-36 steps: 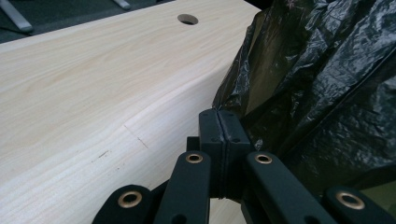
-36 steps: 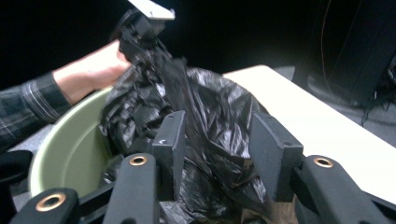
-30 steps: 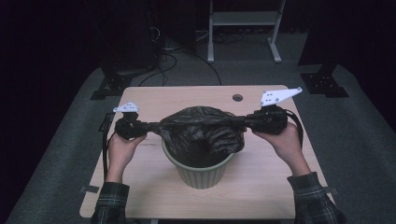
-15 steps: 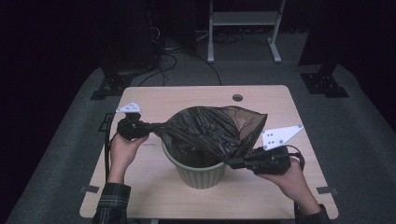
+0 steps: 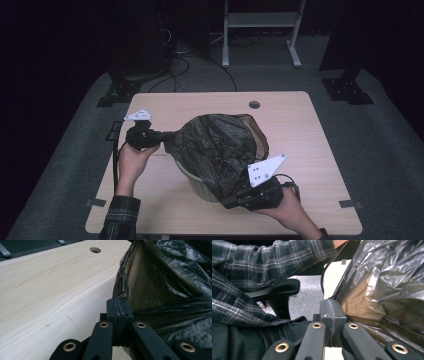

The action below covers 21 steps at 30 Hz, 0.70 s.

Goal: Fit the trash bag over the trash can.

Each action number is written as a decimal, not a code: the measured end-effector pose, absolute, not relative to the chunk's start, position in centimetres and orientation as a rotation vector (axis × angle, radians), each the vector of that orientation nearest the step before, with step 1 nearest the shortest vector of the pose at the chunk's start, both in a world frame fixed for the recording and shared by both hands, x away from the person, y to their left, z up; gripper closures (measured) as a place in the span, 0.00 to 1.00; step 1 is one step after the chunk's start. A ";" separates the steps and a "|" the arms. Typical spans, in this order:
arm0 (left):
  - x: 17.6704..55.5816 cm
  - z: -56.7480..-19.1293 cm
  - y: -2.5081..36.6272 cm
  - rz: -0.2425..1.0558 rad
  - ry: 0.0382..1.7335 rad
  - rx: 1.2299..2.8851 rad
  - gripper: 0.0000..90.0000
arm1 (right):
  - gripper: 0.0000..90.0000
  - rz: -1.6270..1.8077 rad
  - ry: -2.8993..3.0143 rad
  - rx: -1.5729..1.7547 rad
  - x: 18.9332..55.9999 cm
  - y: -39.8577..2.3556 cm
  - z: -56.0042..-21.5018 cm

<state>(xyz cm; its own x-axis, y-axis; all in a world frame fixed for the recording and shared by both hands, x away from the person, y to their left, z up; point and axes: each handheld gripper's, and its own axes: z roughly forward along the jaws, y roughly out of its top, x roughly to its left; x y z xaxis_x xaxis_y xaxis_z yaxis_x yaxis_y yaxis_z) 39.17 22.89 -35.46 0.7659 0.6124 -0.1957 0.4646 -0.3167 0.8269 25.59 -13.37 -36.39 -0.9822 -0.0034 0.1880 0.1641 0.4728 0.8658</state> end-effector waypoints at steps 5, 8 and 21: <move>39.1 -35.4 22.8 0.186 0.800 1.976 1.00 | 1.00 -1.512 -2.547 -0.147 25.3 -13.1 -37.2; 39.0 -35.2 22.6 0.184 0.793 1.983 0.99 | 1.00 -1.479 -2.562 -0.142 25.2 -12.6 -37.9; 39.5 -36.2 22.3 0.204 0.840 2.059 1.00 | 1.00 -1.307 -2.679 -0.140 24.7 -10.8 -40.8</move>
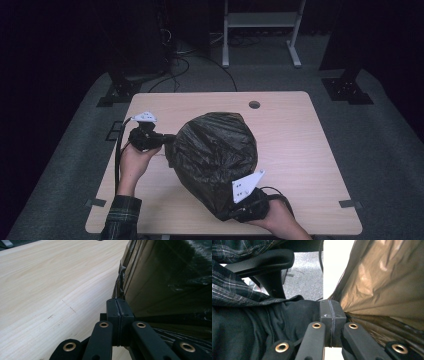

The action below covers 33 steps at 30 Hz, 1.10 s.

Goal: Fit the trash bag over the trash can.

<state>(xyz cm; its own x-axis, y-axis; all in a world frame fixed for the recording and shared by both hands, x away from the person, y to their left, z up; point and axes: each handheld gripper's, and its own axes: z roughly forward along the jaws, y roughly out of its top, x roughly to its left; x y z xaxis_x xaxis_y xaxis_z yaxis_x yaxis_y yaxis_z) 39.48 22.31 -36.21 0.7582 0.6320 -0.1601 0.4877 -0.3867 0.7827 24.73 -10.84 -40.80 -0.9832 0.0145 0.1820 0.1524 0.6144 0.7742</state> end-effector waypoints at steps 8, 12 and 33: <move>39.6 -36.2 22.2 0.217 0.839 2.056 0.99 | 0.81 -1.499 -2.632 -0.200 24.4 -13.7 -38.2; 39.5 -36.1 22.3 0.226 0.838 2.054 0.99 | 0.79 -1.591 -2.635 -0.185 23.6 -15.2 -35.6; 39.4 -36.0 22.1 0.238 0.812 2.049 0.99 | 0.96 -1.755 -2.788 -0.924 33.1 -20.7 -31.2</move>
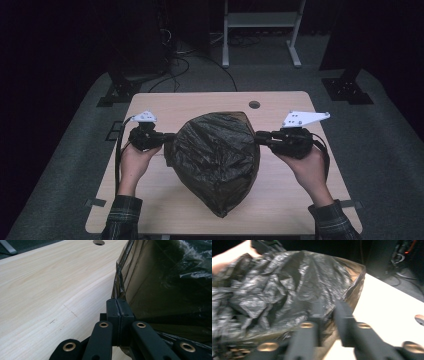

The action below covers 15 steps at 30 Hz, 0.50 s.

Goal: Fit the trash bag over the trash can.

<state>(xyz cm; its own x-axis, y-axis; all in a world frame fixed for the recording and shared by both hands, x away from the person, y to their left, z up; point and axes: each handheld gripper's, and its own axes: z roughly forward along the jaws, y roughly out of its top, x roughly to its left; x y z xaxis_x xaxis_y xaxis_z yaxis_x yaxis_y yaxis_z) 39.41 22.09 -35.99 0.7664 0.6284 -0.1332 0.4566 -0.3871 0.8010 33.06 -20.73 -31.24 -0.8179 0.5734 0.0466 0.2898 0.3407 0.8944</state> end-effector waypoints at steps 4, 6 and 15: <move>39.6 -36.4 21.8 0.250 0.823 2.076 1.00 | 1.00 1.401 2.307 0.835 34.0 -21.0 -32.2; 39.8 -36.6 21.6 0.247 0.826 2.085 1.00 | 1.00 1.366 2.306 0.877 34.6 -21.2 -33.0; 40.6 -38.3 21.0 0.234 0.867 2.122 1.00 | 1.00 1.264 2.345 0.996 36.7 -21.4 -37.0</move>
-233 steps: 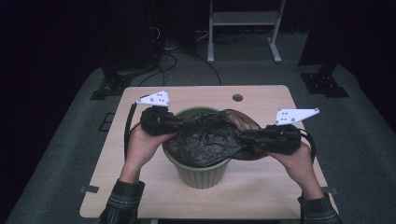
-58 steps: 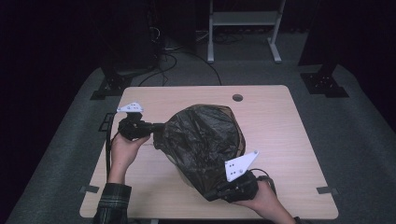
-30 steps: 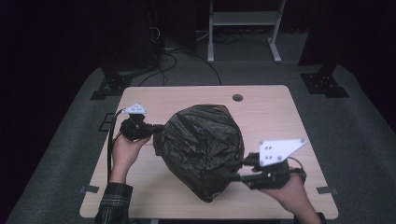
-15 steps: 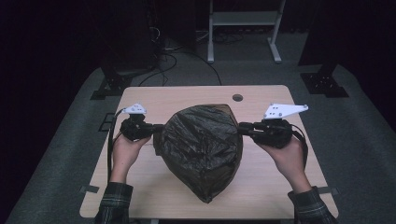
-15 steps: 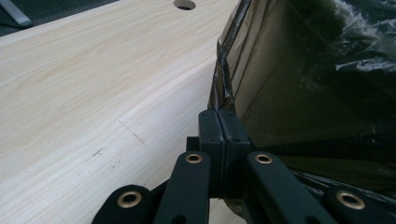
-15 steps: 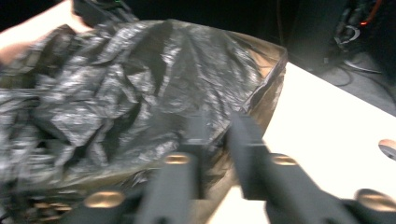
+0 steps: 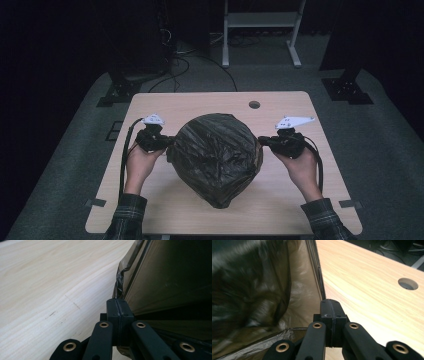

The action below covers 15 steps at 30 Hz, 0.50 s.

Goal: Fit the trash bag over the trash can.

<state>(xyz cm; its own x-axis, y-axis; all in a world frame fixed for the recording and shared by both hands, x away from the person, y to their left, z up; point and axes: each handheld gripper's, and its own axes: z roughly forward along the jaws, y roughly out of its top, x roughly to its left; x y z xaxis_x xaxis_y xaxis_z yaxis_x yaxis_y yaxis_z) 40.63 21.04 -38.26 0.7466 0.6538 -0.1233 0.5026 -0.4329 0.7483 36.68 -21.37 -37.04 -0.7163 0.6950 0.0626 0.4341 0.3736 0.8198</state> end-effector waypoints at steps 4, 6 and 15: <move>40.9 -38.9 20.9 0.236 0.877 2.148 1.00 | 1.00 1.241 2.355 0.999 37.1 -20.9 -37.8; 40.9 -39.3 21.0 0.225 0.883 2.141 1.00 | 1.00 1.223 2.358 0.996 37.1 -20.7 -38.0; 41.1 -40.9 21.1 0.224 0.921 2.203 1.00 | 1.00 1.121 2.375 1.053 37.4 -21.4 -40.2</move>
